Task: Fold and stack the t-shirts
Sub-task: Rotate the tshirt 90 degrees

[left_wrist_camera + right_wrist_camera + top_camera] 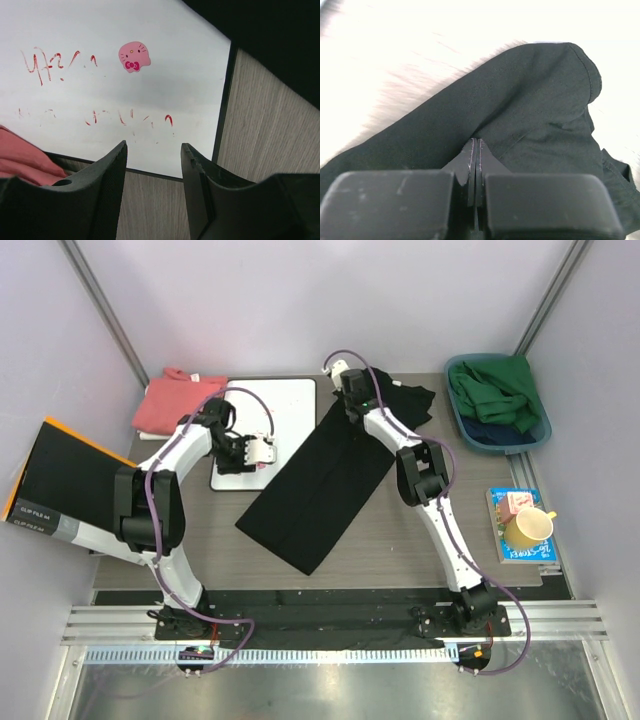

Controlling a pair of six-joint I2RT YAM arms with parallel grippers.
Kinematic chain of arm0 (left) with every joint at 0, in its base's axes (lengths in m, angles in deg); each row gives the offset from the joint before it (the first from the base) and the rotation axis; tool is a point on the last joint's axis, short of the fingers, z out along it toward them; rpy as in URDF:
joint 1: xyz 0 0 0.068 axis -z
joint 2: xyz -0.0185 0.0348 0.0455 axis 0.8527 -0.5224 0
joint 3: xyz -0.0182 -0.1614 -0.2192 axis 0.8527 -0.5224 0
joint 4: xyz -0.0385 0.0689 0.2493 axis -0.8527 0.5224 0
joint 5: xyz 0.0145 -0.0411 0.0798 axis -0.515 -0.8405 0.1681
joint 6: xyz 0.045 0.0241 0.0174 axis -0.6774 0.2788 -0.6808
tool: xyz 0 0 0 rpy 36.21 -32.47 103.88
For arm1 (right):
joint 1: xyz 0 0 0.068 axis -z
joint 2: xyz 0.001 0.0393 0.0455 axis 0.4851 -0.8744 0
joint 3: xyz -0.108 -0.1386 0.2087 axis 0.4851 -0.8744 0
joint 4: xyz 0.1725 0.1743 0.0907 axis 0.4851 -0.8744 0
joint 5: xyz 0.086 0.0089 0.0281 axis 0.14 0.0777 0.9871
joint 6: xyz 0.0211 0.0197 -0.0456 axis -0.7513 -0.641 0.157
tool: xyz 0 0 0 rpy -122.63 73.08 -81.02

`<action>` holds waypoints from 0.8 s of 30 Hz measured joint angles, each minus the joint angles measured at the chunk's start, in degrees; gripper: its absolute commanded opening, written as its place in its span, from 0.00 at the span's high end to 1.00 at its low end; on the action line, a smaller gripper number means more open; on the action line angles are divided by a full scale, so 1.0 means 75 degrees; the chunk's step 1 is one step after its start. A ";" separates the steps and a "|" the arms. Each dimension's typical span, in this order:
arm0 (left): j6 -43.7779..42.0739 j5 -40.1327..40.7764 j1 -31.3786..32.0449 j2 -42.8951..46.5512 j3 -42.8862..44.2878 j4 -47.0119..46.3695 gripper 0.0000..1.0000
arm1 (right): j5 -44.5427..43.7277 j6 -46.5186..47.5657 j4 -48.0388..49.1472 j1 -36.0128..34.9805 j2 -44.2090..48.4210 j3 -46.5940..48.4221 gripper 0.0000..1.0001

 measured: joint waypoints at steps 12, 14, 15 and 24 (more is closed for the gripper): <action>0.0017 -0.0035 -0.0181 0.0216 -0.0318 -0.0425 0.52 | 0.1163 0.0271 -0.0326 -0.0871 -0.0029 0.0251 0.96; 0.0035 -0.0055 -0.0181 0.0291 -0.0411 -0.0507 0.51 | 0.0930 0.0350 -0.0236 -0.0970 -0.0035 0.0251 0.89; 0.0044 -0.0061 -0.0181 0.0315 -0.0449 -0.0548 0.51 | 0.0723 0.0379 -0.0169 -0.0988 -0.0047 0.0245 0.87; 0.0187 -0.0350 -0.0181 0.0516 -0.0793 -0.0935 0.48 | -0.1498 0.0737 0.1122 -0.0621 0.0460 -0.0935 0.51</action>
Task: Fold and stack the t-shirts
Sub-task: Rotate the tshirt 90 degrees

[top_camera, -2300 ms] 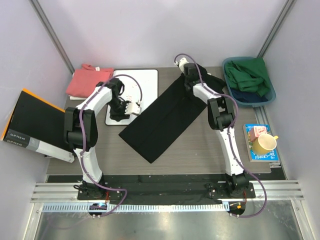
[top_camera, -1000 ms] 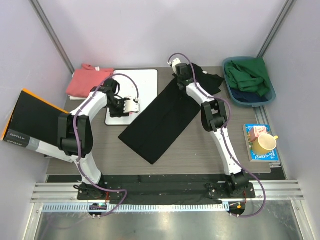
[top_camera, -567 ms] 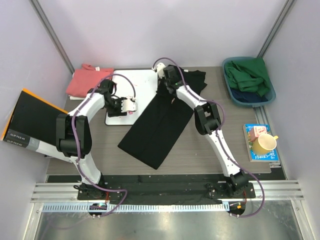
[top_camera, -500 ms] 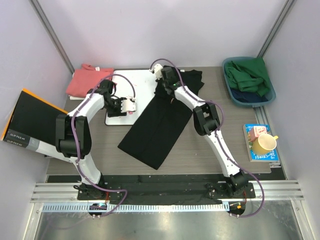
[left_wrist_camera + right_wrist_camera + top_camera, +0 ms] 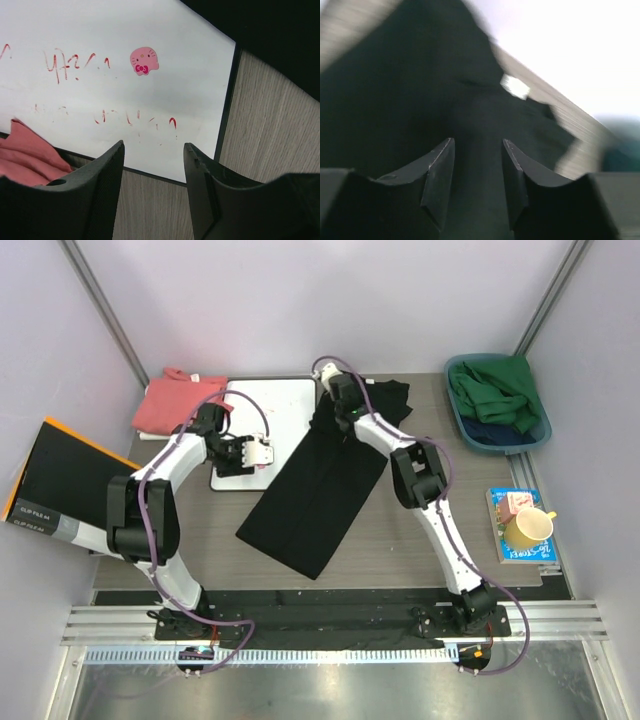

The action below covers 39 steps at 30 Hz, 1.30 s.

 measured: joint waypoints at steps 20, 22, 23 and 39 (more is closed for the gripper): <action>0.0697 0.0347 0.0009 0.2856 -0.1195 -0.0627 0.00 | 0.6548 0.0956 -0.5668 -0.1903 0.6347 -0.6172 0.94; 0.0807 0.0321 0.0015 0.3101 -0.1306 -0.0659 0.00 | 0.6688 0.1000 -0.5907 -0.2396 0.6318 -0.6551 0.94; 0.0868 0.0309 0.0015 0.3174 -0.1323 -0.0670 0.00 | 0.6732 0.1014 -0.5983 -0.2521 0.6318 -0.6642 0.94; 0.1166 -0.0117 0.0058 0.4913 -0.2375 -0.0688 0.00 | 0.6779 0.0420 -0.5272 -0.3279 0.5496 -0.7070 0.99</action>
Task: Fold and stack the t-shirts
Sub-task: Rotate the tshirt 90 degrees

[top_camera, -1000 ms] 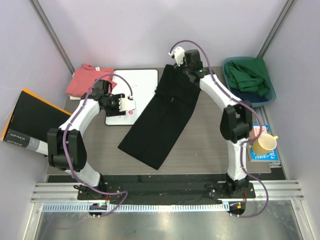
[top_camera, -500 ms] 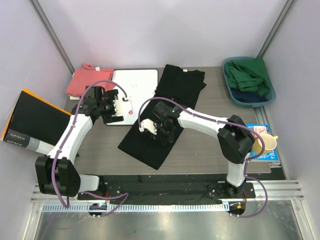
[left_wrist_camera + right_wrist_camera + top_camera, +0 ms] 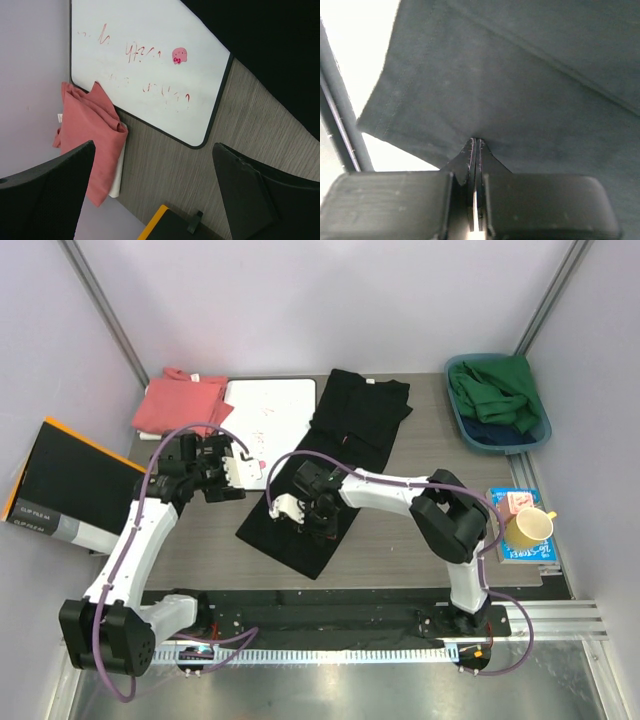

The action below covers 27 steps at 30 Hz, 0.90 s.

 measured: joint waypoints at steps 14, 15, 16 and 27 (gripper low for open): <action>-0.1387 -0.0702 0.0029 0.0350 -0.0408 0.0956 0.00 | -0.1035 0.0017 0.0618 -0.0035 0.1443 -0.1888 0.99; -0.1597 -0.0790 0.0032 0.0414 -0.0510 0.1064 0.00 | -0.1128 0.0029 0.0595 -0.0035 0.1652 -0.2133 0.99; -0.1804 -0.0863 0.0035 0.0478 -0.0618 0.1186 0.00 | -0.1212 0.0047 0.0560 -0.0035 0.1839 -0.2352 0.99; -0.4089 -0.2049 0.0227 0.0437 -0.1192 0.2127 0.00 | -0.1775 0.0641 0.0315 -0.0035 0.2990 -0.3570 0.95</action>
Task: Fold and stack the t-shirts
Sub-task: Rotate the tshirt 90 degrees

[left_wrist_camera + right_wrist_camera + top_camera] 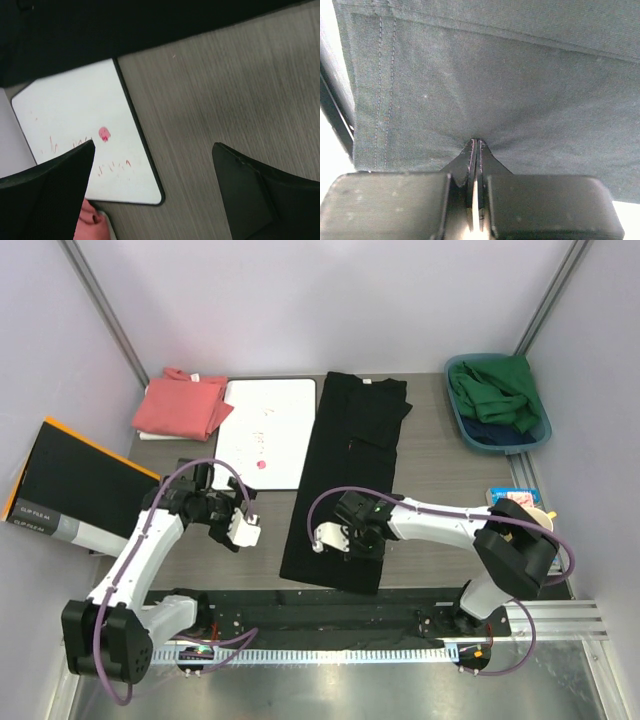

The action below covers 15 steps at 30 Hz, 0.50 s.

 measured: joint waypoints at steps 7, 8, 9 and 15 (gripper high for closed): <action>-0.1212 -0.0833 0.0236 -0.0676 -0.0201 0.0653 0.00 | -0.0207 0.0358 -0.0050 0.0000 0.0560 -0.0530 0.79; -0.1311 -0.0959 0.0297 -0.0778 -0.0274 0.0729 0.00 | -0.0224 0.0373 -0.0090 0.0000 0.0609 -0.0571 0.74; -0.1358 -0.1055 0.0364 -0.0863 -0.0335 0.0793 0.00 | -0.0245 0.0391 -0.0140 0.0000 0.0629 -0.0583 0.69; -0.1533 -0.1641 0.0927 -0.1463 -0.0504 0.0994 0.00 | -0.0204 0.0778 -0.0163 0.0006 0.1099 -0.0583 0.40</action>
